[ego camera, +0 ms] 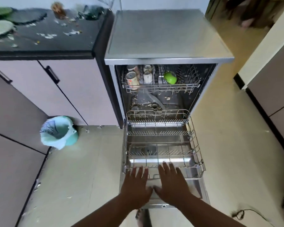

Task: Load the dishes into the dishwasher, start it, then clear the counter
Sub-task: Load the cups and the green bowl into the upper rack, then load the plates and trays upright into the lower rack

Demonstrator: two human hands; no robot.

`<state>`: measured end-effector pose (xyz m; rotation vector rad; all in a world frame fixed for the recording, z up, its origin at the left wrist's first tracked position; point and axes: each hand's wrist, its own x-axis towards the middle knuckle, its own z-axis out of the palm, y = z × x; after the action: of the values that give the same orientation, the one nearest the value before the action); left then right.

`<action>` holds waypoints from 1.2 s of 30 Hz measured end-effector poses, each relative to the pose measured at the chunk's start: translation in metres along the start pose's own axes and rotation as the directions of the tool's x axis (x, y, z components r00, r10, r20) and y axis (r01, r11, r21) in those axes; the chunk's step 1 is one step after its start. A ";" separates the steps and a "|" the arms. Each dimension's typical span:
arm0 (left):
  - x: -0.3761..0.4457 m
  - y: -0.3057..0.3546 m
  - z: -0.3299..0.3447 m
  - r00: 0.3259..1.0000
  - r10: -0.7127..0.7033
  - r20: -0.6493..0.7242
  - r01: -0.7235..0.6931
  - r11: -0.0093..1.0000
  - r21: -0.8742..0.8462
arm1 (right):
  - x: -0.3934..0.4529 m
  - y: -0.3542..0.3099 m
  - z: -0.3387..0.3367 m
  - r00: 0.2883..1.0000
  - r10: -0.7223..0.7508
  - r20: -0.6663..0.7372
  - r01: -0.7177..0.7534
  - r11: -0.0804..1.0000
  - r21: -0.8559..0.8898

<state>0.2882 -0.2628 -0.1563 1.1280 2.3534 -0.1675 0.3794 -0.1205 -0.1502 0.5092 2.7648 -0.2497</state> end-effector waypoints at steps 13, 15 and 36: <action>-0.168 -0.019 -0.022 0.983 -0.103 -0.154 0.087 0.990 -0.107 | -0.136 -0.093 -0.057 0.999 0.048 0.006 -0.048 0.998 0.036; -0.185 -0.027 -0.032 0.980 -0.117 -0.162 0.099 0.988 -0.117 | -0.139 -0.106 -0.065 0.997 0.033 -0.064 -0.031 0.999 0.024; -0.257 -0.395 -0.086 0.877 -0.212 -0.431 0.195 0.977 -0.085 | 0.027 -0.455 -0.151 0.966 -0.114 -0.234 0.126 0.991 0.035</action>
<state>0.0884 -0.6677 0.0043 0.9725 2.8631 0.0706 0.1447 -0.4968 0.0326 0.4060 3.0286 -0.3054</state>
